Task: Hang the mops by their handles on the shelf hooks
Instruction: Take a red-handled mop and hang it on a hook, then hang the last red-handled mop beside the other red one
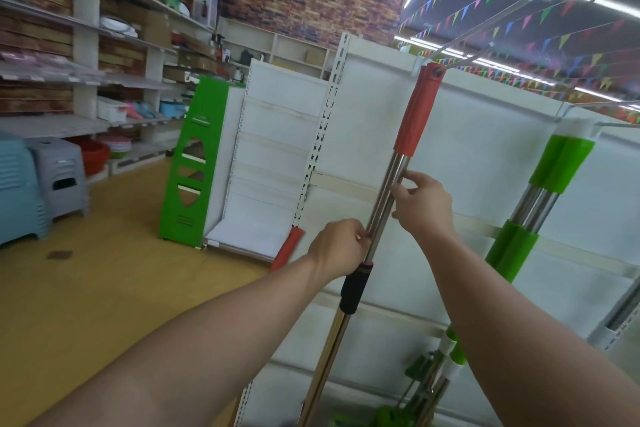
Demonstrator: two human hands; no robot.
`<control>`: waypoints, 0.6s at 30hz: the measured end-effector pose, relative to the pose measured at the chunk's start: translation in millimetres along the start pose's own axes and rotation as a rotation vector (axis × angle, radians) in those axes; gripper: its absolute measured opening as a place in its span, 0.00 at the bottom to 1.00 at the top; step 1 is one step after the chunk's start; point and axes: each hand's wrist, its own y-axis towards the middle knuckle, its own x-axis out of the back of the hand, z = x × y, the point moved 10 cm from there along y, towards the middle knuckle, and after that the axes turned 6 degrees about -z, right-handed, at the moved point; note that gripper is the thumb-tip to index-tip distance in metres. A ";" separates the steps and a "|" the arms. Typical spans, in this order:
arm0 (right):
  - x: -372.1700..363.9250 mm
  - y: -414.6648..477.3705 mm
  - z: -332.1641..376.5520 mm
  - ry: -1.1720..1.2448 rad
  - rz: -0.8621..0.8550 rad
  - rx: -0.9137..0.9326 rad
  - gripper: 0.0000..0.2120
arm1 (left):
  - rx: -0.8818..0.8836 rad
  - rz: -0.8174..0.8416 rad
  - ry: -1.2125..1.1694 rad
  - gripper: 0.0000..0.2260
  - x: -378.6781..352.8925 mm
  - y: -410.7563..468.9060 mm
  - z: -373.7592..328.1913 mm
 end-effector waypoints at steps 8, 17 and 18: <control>-18.5 -73.6 -77.4 -0.051 0.181 -0.130 0.07 | 0.209 0.017 0.010 0.15 -15.7 -87.6 91.2; -68.7 -155.1 -105.8 0.045 0.367 -0.216 0.08 | 0.431 -0.061 0.023 0.11 13.9 -168.2 156.9; -74.3 -164.0 -104.3 0.058 0.385 -0.220 0.07 | 0.443 -0.072 0.019 0.11 17.7 -173.4 162.0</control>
